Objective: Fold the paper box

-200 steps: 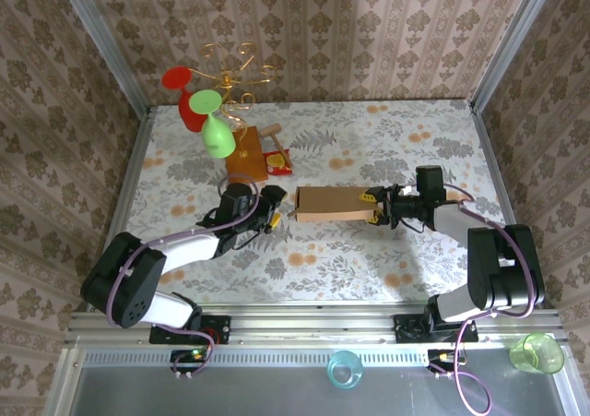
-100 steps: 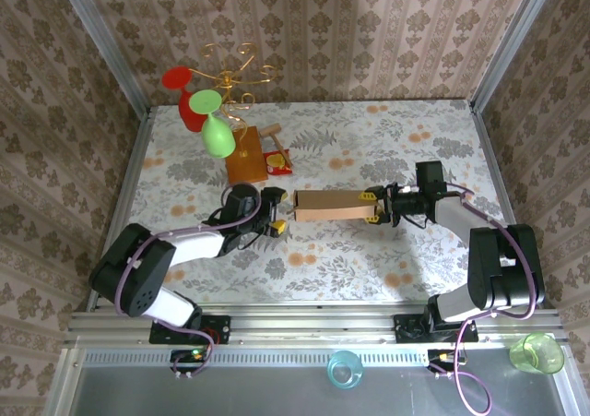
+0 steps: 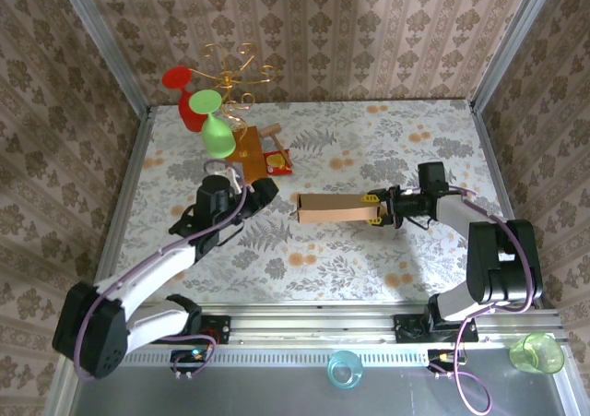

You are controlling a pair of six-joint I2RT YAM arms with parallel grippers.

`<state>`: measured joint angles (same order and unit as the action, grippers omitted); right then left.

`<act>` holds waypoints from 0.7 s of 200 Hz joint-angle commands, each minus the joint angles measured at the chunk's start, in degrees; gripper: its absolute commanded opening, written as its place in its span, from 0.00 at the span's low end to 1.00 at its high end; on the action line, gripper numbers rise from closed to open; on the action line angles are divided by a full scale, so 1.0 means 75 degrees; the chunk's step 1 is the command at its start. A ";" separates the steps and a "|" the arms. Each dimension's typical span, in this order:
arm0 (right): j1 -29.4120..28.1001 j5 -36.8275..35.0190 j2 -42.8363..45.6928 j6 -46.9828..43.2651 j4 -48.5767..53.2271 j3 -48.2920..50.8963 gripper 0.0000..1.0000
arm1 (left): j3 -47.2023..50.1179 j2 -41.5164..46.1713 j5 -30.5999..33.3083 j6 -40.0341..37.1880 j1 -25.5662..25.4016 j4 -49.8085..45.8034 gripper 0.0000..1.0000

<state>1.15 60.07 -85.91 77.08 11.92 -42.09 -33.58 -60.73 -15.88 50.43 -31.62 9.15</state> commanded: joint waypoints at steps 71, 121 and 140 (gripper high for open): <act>0.0055 0.0165 0.0151 -0.0423 0.1018 -0.0468 0.32 | 0.2608 0.1248 0.0253 -0.8349 -0.1453 0.2368 0.76; 0.0032 0.0134 0.0046 -0.0733 0.1391 -0.0518 0.30 | 0.2249 0.0180 0.0661 -0.9989 -0.1769 0.2756 0.84; 0.0023 0.0108 0.0115 -0.0793 0.1535 -0.0518 0.30 | 0.2018 -0.0314 0.0011 -1.0026 -0.1264 0.3117 0.86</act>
<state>1.32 60.03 -85.86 72.71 19.62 -44.91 -15.49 -59.64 -13.21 -18.41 -44.31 26.50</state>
